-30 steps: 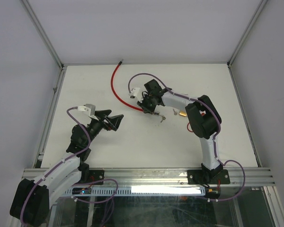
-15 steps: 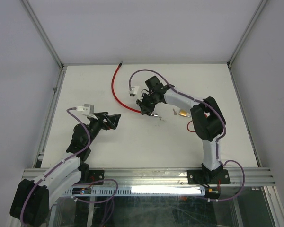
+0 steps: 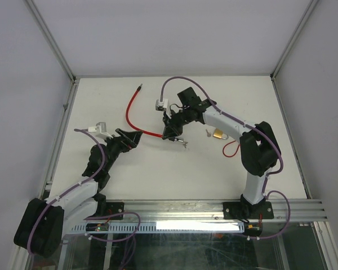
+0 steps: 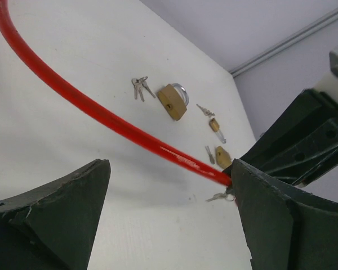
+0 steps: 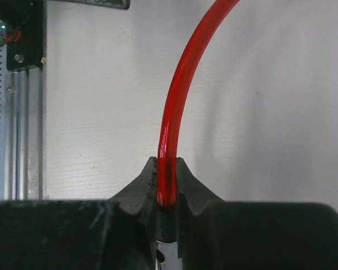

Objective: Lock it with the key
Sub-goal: Pick up the lock from the center of the board.

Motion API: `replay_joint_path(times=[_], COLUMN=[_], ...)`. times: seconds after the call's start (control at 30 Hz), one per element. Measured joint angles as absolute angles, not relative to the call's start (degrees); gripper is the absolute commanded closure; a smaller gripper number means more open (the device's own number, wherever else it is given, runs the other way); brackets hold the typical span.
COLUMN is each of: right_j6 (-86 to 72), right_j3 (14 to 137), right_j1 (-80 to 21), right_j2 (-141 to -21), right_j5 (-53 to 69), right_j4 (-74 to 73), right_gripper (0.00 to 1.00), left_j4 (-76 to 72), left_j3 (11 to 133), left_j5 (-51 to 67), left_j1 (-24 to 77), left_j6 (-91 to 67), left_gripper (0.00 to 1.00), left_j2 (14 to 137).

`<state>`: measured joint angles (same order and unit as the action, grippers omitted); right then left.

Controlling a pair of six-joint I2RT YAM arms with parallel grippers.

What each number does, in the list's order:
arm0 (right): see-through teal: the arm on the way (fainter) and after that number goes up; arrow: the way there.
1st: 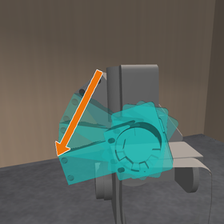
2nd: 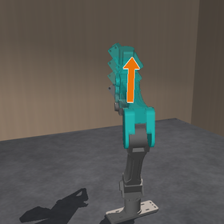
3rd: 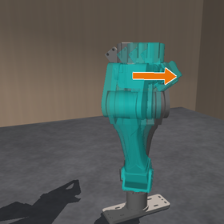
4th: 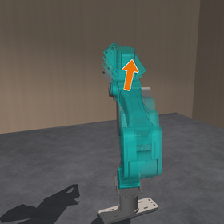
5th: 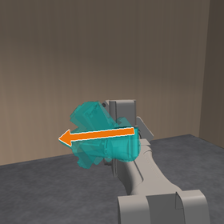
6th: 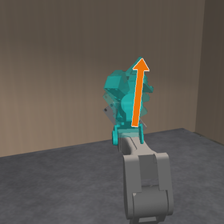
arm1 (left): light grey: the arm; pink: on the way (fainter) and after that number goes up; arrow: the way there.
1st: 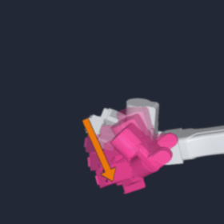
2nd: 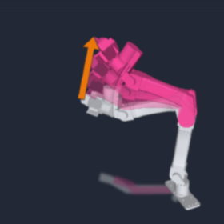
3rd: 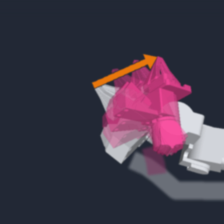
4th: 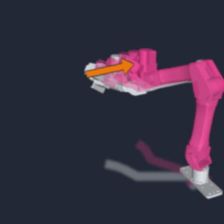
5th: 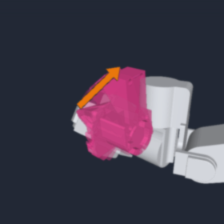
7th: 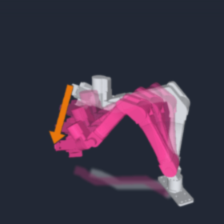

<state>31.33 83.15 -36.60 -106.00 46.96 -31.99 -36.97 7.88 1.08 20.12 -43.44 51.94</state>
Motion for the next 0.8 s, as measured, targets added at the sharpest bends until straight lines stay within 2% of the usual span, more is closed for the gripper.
replay_joint_path(times=[0.27,0.8], right_j6=[28.5,27.9], right_j3=[81.6,81.6], right_j1=[-36.9,-39.0], right_j2=[-106.0,-106.0], right_j5=[51.3,52.1], right_j4=[-31.5,-31.1], right_gripper=[1.0,1.0], left_j4=[-39.6,-34.9], left_j3=[8.4,13.8], left_j5=[-2.8,-8.5], left_j1=[20.1,20.1], left_j6=[-55.7,-62.0], left_gripper=[0.15,0.27], left_j2=[57.2,64.6])
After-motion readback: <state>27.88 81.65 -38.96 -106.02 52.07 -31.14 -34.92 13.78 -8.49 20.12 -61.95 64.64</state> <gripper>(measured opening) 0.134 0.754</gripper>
